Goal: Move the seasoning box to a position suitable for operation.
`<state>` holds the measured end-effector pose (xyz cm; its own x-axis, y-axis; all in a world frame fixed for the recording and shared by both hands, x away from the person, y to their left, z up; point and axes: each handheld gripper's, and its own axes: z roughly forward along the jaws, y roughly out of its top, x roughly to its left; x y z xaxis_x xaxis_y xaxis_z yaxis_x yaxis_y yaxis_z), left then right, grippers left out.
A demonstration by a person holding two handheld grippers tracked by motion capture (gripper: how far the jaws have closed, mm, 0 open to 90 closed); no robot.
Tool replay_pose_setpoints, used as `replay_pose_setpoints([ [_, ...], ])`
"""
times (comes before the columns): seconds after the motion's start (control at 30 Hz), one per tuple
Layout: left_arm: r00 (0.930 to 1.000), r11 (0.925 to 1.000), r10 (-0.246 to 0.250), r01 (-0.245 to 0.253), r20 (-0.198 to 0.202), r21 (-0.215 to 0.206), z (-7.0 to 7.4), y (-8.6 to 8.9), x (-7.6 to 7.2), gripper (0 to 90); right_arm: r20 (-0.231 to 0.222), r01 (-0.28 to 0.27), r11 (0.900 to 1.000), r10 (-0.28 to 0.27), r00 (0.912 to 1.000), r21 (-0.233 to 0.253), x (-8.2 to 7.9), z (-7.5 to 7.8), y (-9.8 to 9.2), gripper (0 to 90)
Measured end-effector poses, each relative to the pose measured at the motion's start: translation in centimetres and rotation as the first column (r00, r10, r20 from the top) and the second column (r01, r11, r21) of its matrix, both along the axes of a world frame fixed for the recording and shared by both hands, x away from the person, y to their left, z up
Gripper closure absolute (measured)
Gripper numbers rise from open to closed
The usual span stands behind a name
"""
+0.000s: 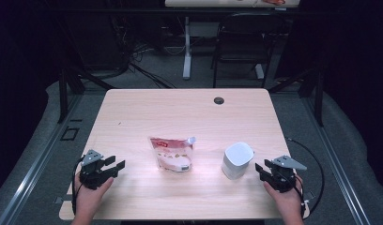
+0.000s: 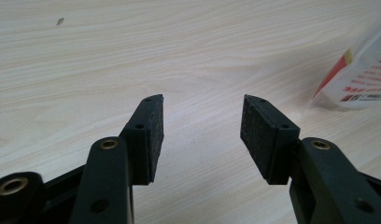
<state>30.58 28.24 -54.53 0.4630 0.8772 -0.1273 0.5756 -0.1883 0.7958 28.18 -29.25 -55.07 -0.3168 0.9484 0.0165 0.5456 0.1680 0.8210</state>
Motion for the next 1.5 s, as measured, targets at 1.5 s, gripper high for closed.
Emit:
replay_pose_setpoints([
  [1.5, 0.998, 0.9996, -0.028, 0.028, -0.056, -0.003, -1.0, -1.1, 0.7, 62.1, 0.054, -0.143, 0.99, 0.143, 0.9883, 0.009, 3.5, -0.5, 0.8, 79.0],
])
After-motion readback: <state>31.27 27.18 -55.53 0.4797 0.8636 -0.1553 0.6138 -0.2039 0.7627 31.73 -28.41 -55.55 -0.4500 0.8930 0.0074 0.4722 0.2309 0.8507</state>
